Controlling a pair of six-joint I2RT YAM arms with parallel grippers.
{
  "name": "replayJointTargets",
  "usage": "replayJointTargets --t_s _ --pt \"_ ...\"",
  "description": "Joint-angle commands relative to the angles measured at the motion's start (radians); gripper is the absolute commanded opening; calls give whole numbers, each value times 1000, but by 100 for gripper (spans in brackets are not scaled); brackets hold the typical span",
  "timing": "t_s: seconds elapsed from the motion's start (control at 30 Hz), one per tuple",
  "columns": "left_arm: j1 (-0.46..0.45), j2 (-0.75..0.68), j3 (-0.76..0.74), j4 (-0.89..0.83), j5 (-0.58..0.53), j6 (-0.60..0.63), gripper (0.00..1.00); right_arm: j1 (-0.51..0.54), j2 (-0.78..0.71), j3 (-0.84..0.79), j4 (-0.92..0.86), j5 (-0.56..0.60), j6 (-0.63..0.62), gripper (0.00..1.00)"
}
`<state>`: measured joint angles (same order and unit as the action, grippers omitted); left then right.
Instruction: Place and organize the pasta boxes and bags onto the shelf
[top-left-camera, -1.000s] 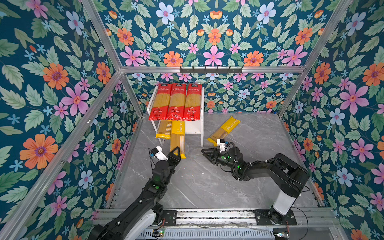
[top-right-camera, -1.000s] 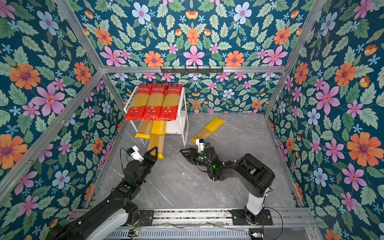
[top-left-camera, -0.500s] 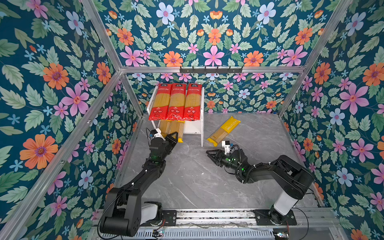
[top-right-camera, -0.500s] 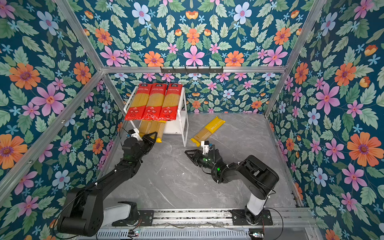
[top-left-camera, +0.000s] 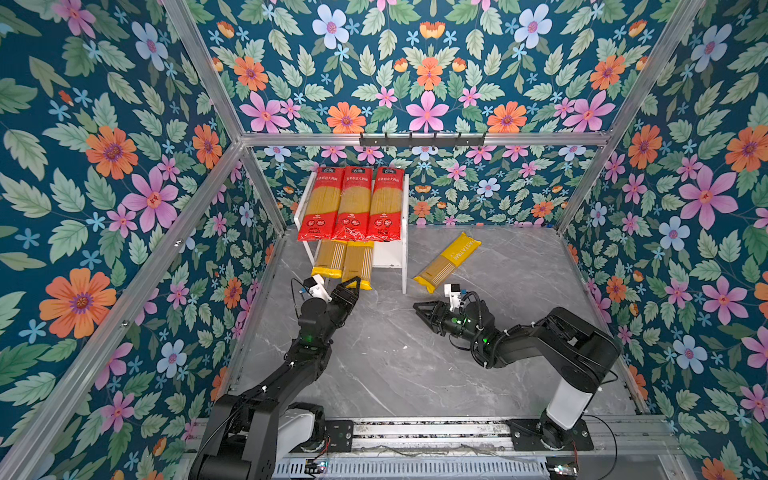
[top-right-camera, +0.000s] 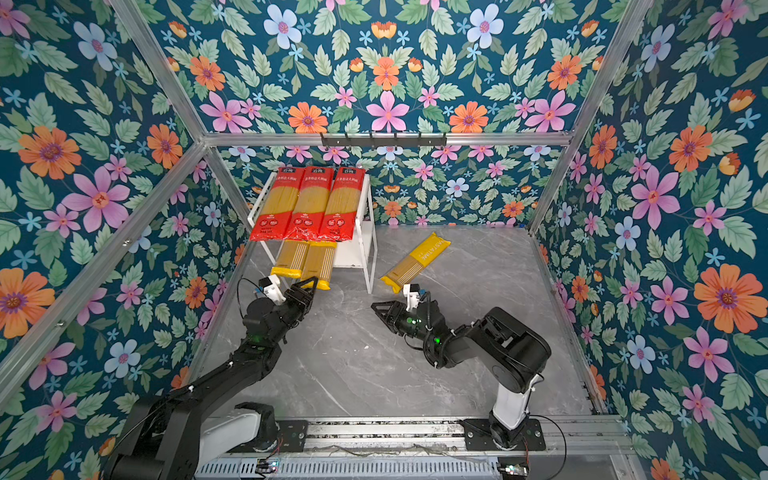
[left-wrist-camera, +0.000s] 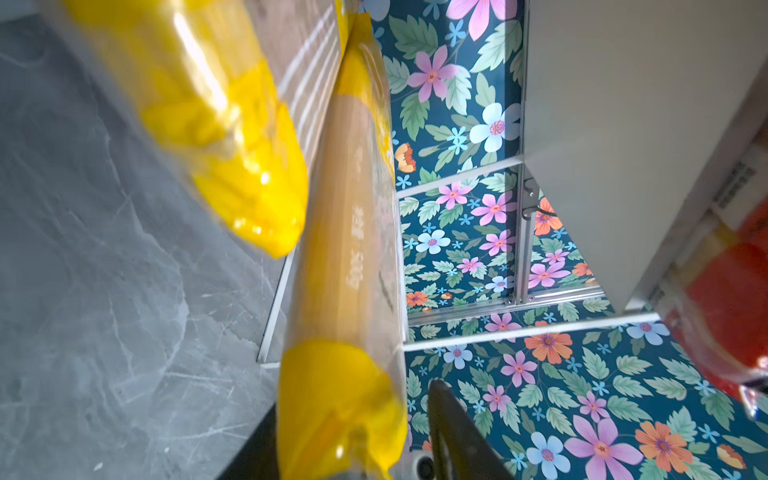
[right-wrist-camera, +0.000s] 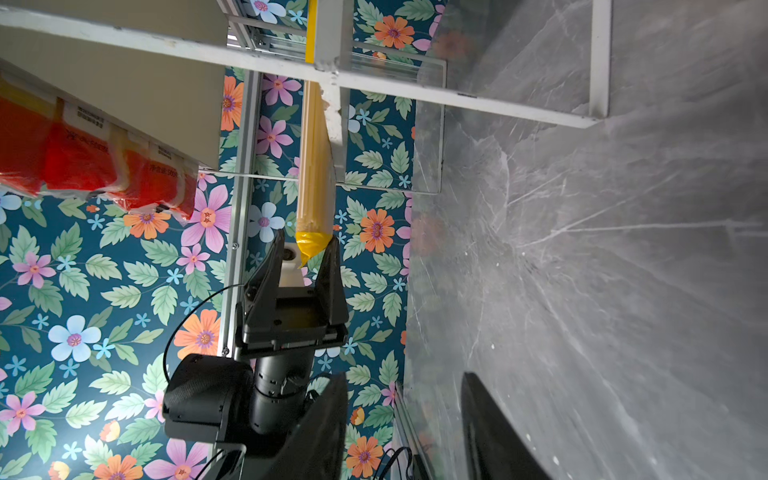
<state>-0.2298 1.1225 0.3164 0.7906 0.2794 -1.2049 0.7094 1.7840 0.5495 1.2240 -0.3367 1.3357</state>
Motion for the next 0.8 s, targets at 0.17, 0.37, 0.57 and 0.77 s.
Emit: replayJointTargets --t_s 0.17,0.37,0.57,0.77 --pt "-11 73 55 88 -16 2 26 -9 -33 -7 47 1 2 45" --pt "-8 179 114 126 11 11 24 -25 -107 -39 -34 11 -42 45" --pt "-8 94 58 65 9 41 48 -107 -181 -38 -145 -66 -73 45" --pt "-44 -149 -5 -209 -78 168 61 -237 -307 157 -853 -108 -370 45"
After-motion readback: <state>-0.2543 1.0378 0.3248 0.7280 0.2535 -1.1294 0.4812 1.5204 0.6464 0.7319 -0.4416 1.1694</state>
